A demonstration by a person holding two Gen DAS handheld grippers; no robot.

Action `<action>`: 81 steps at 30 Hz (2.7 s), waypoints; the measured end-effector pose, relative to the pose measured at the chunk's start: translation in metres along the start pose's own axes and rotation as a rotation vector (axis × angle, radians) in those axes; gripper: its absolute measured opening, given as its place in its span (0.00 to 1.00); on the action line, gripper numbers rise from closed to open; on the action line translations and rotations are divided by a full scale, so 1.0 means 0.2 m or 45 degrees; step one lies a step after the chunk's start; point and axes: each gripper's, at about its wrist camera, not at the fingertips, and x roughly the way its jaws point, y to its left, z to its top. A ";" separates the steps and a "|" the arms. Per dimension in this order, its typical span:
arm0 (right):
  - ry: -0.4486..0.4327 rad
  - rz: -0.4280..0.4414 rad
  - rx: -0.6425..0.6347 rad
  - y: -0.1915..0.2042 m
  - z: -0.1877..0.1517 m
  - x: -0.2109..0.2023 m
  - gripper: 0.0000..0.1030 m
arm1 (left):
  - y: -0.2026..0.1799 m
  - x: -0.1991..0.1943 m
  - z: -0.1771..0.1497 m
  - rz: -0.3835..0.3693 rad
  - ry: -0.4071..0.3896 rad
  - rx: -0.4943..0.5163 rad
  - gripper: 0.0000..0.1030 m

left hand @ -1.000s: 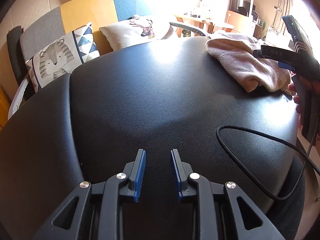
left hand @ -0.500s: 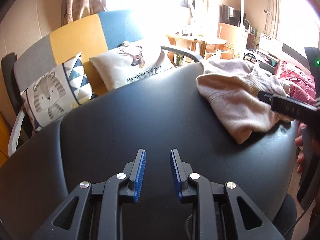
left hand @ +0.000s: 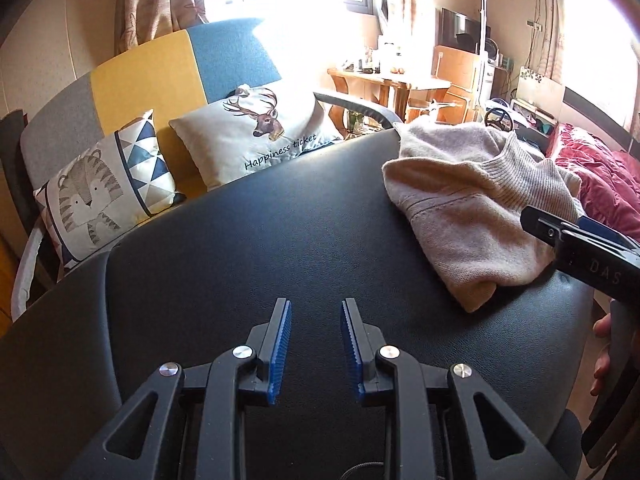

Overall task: Fold clothes
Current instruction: 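Move the right gripper toward the crumpled beige sweater on the ottoman, then grasp the beige sweater's ribbed edge with the right gripper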

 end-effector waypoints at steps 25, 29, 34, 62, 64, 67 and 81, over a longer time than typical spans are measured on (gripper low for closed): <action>0.056 0.001 0.040 -0.04 -0.05 0.04 1.00 | -0.07 -0.02 0.04 -0.048 -0.003 0.055 0.25; 0.065 0.000 0.053 -0.05 -0.04 0.05 1.00 | -0.08 -0.01 0.03 -0.048 0.010 0.063 0.25; 0.092 0.021 0.062 -0.07 -0.03 0.12 1.00 | -0.11 0.00 0.04 -0.058 0.021 0.082 0.25; 0.197 -0.011 0.139 -0.18 -0.06 0.56 1.00 | -0.05 0.18 -0.13 -0.101 0.227 -0.013 0.25; 0.197 -0.012 0.134 -0.18 -0.06 0.56 1.00 | -0.02 0.19 -0.13 -0.112 0.248 -0.061 0.25; 0.193 -0.006 0.136 -0.18 -0.07 0.55 1.00 | 0.00 0.18 -0.13 -0.110 0.245 -0.090 0.25; 0.096 0.097 0.195 -0.16 -0.14 0.39 0.17 | 0.06 0.16 -0.10 -0.071 0.245 -0.130 0.25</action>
